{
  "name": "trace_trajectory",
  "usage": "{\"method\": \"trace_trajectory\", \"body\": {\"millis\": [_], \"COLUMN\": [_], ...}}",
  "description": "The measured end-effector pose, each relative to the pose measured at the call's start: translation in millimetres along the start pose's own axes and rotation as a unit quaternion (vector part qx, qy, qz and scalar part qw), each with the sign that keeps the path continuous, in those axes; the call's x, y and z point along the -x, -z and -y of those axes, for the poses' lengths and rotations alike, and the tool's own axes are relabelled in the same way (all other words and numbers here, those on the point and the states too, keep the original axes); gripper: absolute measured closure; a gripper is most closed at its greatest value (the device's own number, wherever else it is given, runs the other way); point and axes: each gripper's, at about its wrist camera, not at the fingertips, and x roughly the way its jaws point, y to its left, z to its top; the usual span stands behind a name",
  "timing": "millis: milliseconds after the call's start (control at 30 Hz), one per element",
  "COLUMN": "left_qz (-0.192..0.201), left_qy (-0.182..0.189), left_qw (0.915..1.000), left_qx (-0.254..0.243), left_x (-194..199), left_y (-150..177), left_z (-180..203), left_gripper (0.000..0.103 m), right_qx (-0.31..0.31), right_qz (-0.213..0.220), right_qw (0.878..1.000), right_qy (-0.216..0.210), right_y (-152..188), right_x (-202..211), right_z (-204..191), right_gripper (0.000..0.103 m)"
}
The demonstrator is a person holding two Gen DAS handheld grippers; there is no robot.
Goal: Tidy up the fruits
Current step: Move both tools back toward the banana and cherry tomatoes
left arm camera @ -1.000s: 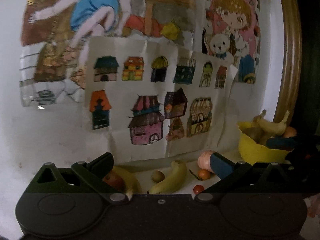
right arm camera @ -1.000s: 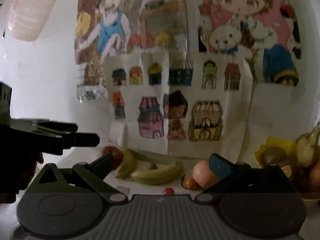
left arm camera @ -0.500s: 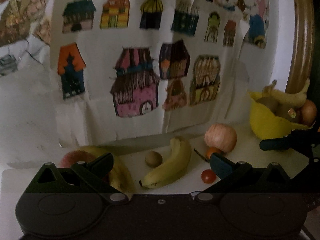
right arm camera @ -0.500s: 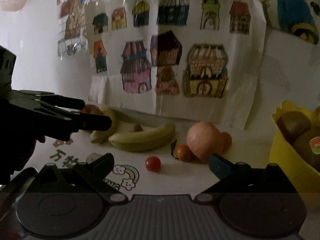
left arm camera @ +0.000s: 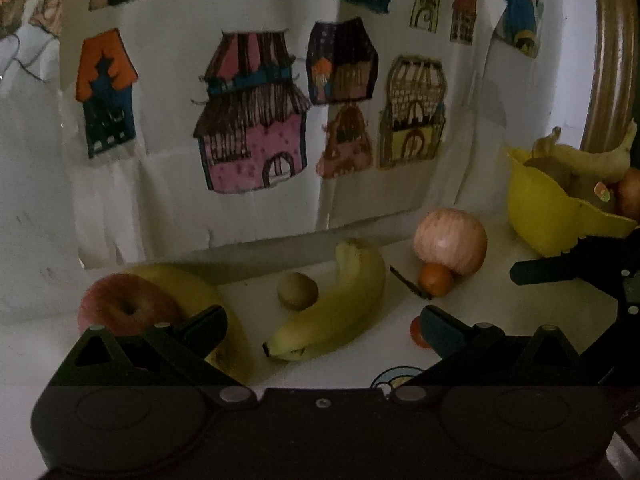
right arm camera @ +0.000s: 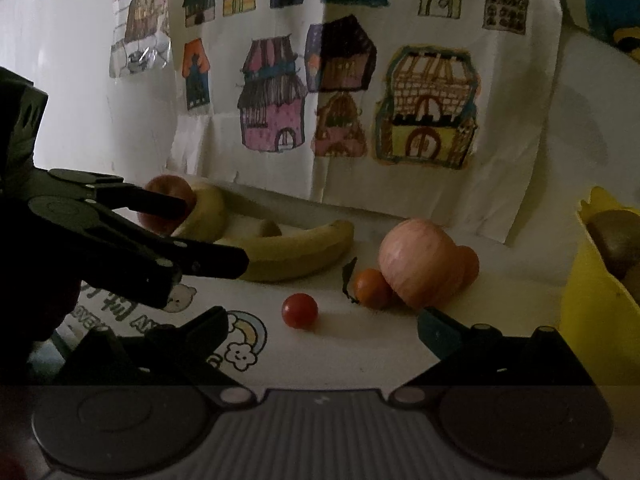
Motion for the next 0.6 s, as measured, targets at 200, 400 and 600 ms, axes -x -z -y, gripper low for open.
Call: {"method": "trace_trajectory", "body": {"millis": [200,400,600], "left_qz": [-0.005,-0.001,0.0], "left_qy": [0.001,0.0,0.005], "left_qw": [1.0,0.9998,0.9995], "left_qx": [-0.006,-0.018,-0.03], "left_x": [-9,-13,-15], "left_y": [3,3,4], "left_z": [0,0,2], "left_gripper": [0.001,0.001,0.009], "right_qx": [0.004,0.016,0.029], "right_qz": [-0.007,-0.009,-0.016], "right_qw": [1.0,0.999,0.999], "right_qy": [-0.012,-0.03,-0.035], "right_y": [0,-1,-4], "right_x": [-9,-14,-20], "right_z": [1,-2,-4], "right_gripper": [0.0,0.008,0.021]}}
